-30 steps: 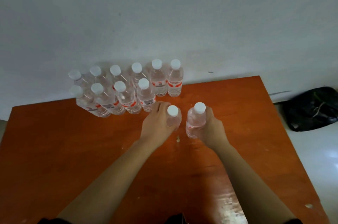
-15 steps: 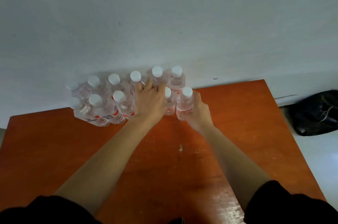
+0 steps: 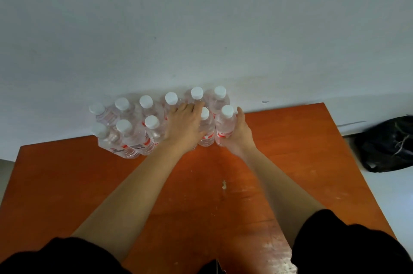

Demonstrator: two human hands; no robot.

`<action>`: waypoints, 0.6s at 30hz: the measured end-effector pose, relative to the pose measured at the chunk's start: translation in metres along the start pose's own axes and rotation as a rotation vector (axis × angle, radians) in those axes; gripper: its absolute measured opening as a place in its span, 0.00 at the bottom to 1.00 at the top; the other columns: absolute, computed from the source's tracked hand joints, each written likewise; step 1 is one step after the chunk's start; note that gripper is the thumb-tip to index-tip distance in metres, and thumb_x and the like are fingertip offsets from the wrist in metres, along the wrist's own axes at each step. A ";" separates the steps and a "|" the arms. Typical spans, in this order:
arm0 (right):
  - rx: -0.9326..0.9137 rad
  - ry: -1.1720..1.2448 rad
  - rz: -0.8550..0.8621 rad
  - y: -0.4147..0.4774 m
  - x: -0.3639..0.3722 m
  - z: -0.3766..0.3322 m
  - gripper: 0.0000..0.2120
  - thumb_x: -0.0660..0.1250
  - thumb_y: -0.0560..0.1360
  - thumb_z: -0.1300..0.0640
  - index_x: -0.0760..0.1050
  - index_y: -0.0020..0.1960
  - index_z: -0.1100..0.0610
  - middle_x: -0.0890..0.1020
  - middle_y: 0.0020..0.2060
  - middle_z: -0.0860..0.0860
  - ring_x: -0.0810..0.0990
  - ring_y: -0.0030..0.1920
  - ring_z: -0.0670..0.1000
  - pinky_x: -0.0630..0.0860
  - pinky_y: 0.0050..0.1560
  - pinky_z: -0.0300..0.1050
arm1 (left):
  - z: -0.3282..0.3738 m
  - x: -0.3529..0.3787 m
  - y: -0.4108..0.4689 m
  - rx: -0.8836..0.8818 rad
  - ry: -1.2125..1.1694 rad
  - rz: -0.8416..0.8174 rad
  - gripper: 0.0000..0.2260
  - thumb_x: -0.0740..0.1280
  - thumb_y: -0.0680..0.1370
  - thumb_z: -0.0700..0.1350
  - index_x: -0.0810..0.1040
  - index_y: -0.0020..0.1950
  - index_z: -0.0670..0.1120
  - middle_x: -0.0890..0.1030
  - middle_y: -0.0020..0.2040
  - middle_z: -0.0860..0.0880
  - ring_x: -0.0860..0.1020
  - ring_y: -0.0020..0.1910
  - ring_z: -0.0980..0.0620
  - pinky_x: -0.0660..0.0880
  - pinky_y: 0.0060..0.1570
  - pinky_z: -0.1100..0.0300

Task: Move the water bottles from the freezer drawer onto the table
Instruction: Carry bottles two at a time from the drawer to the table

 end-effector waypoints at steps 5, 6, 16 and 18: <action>-0.055 -0.068 0.020 -0.025 -0.012 -0.005 0.50 0.75 0.72 0.58 0.44 0.81 0.57 0.64 0.76 0.59 0.64 0.75 0.60 0.66 0.70 0.53 | 0.003 -0.024 -0.027 -0.041 -0.128 0.052 0.31 0.68 0.75 0.60 0.66 0.73 0.47 0.75 0.65 0.46 0.73 0.65 0.42 0.69 0.62 0.46; -0.109 -0.093 0.043 -0.035 -0.018 -0.008 0.46 0.73 0.74 0.58 0.46 0.81 0.58 0.63 0.76 0.60 0.64 0.75 0.59 0.66 0.70 0.53 | 0.004 -0.031 -0.037 -0.065 -0.146 0.094 0.30 0.67 0.76 0.59 0.66 0.73 0.46 0.74 0.67 0.45 0.72 0.67 0.42 0.69 0.63 0.45; -0.240 -0.465 0.467 -0.136 -0.061 0.046 0.31 0.53 0.82 0.37 0.54 0.81 0.50 0.50 0.81 0.57 0.48 0.81 0.58 0.53 0.78 0.60 | 0.066 -0.012 -0.120 -0.131 -0.265 0.148 0.31 0.50 0.82 0.62 0.55 0.81 0.49 0.49 0.82 0.42 0.46 0.81 0.42 0.49 0.77 0.38; -0.186 -0.512 0.516 -0.157 -0.079 0.064 0.32 0.52 0.82 0.35 0.52 0.81 0.49 0.48 0.81 0.56 0.45 0.81 0.57 0.50 0.78 0.61 | 0.087 -0.010 -0.120 -0.086 -0.264 0.106 0.31 0.48 0.82 0.64 0.51 0.82 0.50 0.45 0.82 0.43 0.43 0.81 0.43 0.47 0.77 0.38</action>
Point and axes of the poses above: each hand's wrist, its own y-axis towards the middle knuckle, its own x-axis out of the palm, z = x × y, the point moved 5 cm from there along y, towards the middle knuckle
